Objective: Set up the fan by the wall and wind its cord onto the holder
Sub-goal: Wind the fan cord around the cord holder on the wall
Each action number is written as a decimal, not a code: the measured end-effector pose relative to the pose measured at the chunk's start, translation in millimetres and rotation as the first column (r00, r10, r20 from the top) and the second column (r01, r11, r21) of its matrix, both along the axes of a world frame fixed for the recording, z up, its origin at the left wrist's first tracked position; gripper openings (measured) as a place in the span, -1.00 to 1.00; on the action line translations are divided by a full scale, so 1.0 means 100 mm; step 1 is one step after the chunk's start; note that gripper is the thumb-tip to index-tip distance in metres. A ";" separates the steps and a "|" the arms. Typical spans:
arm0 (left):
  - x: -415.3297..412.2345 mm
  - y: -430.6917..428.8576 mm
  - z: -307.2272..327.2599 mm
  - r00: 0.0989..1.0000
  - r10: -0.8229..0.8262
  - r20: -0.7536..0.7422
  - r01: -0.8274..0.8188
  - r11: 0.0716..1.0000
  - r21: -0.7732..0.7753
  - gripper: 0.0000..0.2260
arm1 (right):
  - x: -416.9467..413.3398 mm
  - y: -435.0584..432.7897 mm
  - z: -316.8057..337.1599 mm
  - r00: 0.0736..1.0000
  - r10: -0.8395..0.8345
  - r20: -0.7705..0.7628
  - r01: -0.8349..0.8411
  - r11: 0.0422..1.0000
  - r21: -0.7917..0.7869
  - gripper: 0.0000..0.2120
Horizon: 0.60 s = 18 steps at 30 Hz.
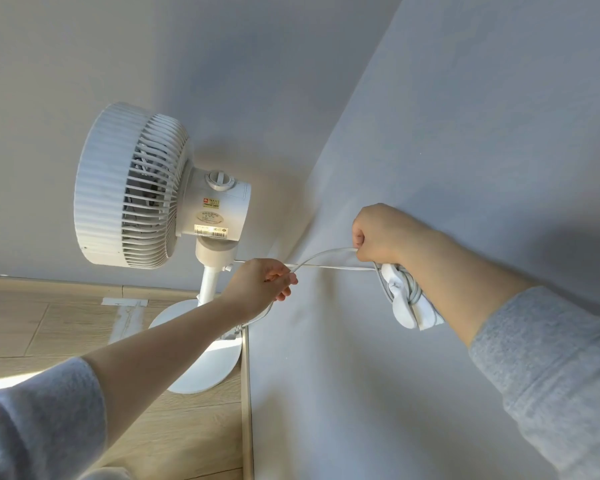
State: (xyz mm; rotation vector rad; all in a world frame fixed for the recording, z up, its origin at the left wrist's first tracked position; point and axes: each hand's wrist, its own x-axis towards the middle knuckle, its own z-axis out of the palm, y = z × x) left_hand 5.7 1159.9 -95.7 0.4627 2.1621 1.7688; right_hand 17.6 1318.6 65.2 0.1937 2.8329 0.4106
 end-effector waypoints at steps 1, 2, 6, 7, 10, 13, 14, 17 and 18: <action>0.00 0.00 0.01 1.000 0.001 0.000 -0.001 1.000 -0.005 -0.84 | -0.01 0.01 0.00 1.000 0.003 -0.030 -0.003 1.000 0.018 -0.86; 0.01 0.00 0.02 1.000 0.006 0.000 -0.006 1.000 -0.003 -0.84 | -0.01 0.01 0.00 0.999 0.005 -0.054 -0.003 0.999 0.036 -0.82; 0.03 0.02 0.08 0.999 0.035 -0.028 -0.034 0.999 0.022 -0.87 | 0.00 0.00 0.04 0.990 0.031 -0.135 -0.011 0.990 0.144 -0.73; 0.04 0.03 0.10 0.998 0.043 -0.036 -0.042 0.999 0.026 -0.87 | 0.01 0.01 0.06 0.987 0.039 -0.156 -0.011 0.985 0.173 -0.72; 0.04 0.04 0.18 0.997 0.058 -0.048 -0.057 0.998 0.031 -0.85 | 0.07 0.00 0.11 0.978 0.072 -0.194 -0.024 0.971 0.239 -0.73; 0.06 0.04 0.24 1.000 -0.013 -0.024 0.013 1.000 0.017 -0.83 | 0.13 -0.02 0.17 0.977 0.071 -0.201 -0.017 0.966 0.259 -0.76; 0.07 0.04 0.25 0.999 -0.039 -0.010 0.039 0.999 0.013 -0.83 | 0.15 -0.02 0.19 0.976 0.070 -0.207 -0.016 0.967 0.254 -0.77; 0.12 0.03 0.29 0.998 -0.063 -0.012 0.063 0.998 -0.005 -0.83 | 0.22 -0.03 0.26 0.971 0.065 -0.230 -0.012 0.974 0.227 -0.79; 0.13 0.03 0.31 0.998 -0.066 -0.018 0.066 0.998 -0.006 -0.83 | 0.26 -0.03 0.29 0.970 0.061 -0.235 -0.008 0.975 0.220 -0.80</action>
